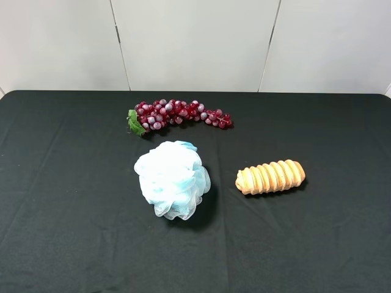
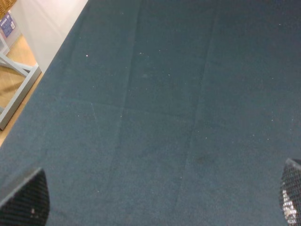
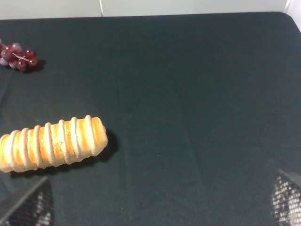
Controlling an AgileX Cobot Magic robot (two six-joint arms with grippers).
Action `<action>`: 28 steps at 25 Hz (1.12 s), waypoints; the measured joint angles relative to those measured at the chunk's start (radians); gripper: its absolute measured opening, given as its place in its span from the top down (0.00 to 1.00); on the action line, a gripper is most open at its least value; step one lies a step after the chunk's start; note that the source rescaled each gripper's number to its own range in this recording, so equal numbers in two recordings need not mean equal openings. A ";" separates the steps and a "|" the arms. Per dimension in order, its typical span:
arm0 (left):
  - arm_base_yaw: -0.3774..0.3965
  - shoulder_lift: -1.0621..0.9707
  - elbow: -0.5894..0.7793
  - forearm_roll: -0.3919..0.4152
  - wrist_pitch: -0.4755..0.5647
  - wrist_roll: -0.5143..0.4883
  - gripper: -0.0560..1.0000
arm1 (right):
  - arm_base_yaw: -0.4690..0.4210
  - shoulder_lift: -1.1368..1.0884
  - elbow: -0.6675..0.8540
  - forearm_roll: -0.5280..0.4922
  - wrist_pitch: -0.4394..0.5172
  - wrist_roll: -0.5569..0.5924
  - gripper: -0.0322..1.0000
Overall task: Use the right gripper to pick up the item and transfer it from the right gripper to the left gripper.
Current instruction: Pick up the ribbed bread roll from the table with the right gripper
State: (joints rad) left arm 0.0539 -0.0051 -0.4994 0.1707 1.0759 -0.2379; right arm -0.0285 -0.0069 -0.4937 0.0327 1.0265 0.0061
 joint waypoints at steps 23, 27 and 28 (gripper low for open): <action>0.000 0.000 0.000 0.000 -0.001 0.000 0.02 | 0.000 0.077 -0.005 0.050 0.000 -0.006 0.00; 0.000 0.000 0.000 0.000 -0.001 0.000 0.02 | 0.000 0.233 -0.079 0.059 -0.002 -0.047 0.00; 0.000 0.000 0.000 0.000 -0.001 0.000 0.02 | 0.000 0.272 -0.100 0.059 -0.003 -0.068 0.00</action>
State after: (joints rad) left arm 0.0539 -0.0051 -0.4994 0.1707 1.0748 -0.2379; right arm -0.0285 0.2651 -0.5940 0.0917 1.0232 -0.0618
